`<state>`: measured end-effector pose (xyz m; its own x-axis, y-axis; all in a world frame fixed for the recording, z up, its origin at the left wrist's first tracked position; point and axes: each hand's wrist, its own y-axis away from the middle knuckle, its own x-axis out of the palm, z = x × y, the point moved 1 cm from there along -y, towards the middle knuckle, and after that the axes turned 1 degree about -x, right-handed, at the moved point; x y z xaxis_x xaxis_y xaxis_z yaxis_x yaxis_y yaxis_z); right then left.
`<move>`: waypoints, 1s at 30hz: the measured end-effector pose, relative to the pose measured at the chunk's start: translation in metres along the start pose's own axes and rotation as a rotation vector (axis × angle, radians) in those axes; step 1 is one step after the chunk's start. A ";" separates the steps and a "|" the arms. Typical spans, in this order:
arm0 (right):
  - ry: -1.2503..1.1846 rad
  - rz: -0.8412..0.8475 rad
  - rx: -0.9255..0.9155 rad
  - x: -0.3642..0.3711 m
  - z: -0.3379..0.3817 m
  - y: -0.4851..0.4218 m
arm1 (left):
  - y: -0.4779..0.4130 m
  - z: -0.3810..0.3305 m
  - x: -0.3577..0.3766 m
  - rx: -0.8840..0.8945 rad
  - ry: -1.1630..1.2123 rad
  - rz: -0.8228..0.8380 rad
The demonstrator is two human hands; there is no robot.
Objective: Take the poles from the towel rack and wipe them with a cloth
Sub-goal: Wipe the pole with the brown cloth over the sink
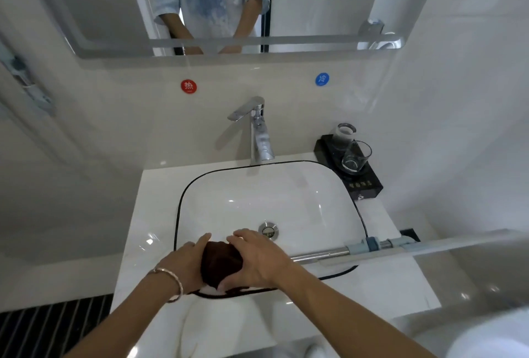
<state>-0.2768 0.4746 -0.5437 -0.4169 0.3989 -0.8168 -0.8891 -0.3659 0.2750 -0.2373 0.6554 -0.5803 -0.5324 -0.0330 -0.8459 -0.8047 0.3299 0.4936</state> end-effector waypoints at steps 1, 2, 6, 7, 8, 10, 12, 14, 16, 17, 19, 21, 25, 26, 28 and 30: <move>0.013 -0.001 0.002 -0.004 -0.003 0.002 | -0.001 -0.001 -0.001 -0.013 -0.007 0.003; 0.022 0.002 0.004 -0.007 -0.008 0.004 | -0.002 -0.001 -0.001 -0.025 -0.012 0.000; 0.049 0.011 -0.010 -0.013 -0.035 0.014 | 0.007 -0.004 -0.001 -0.034 -0.011 -0.094; 0.077 0.005 -0.014 -0.014 -0.044 0.017 | 0.011 -0.005 0.000 -0.034 -0.013 -0.121; 0.119 0.008 -0.013 -0.016 -0.053 0.020 | 0.015 -0.007 0.000 -0.033 -0.021 -0.139; 0.212 0.023 0.019 -0.022 -0.067 0.029 | 0.020 -0.010 0.000 -0.035 -0.039 -0.155; 0.318 0.045 0.060 -0.027 -0.083 0.038 | 0.019 -0.011 -0.003 -0.053 -0.021 -0.140; 0.413 0.070 0.066 -0.031 -0.096 0.048 | 0.014 -0.011 -0.009 -0.066 0.015 -0.121; 0.443 0.042 0.062 -0.032 -0.112 0.055 | 0.007 -0.011 -0.012 -0.080 0.022 -0.084; 0.447 0.034 0.053 -0.034 -0.119 0.058 | 0.003 -0.011 -0.013 -0.086 0.039 -0.088; 0.458 0.000 0.030 -0.036 -0.129 0.062 | -0.003 -0.009 -0.011 -0.107 0.093 -0.104; 0.515 -0.090 -0.026 -0.040 -0.135 0.061 | -0.008 -0.006 -0.005 -0.125 0.123 -0.128; 0.551 -0.117 -0.051 -0.059 -0.131 0.056 | -0.016 -0.005 0.000 -0.190 0.192 -0.193; 0.552 -0.157 -0.036 -0.068 -0.131 0.054 | -0.017 -0.006 0.000 -0.195 0.206 -0.195; 0.547 -0.329 -0.034 -0.098 -0.132 0.053 | -0.021 -0.007 0.002 -0.187 0.234 -0.227; 0.540 -0.540 0.010 -0.136 -0.138 0.054 | -0.024 -0.005 0.003 -0.161 0.253 -0.257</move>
<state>-0.2421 0.2845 -0.4878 0.2240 0.0532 -0.9731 -0.9459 -0.2285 -0.2303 -0.2206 0.6422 -0.5939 -0.3402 -0.3330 -0.8794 -0.9403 0.1295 0.3147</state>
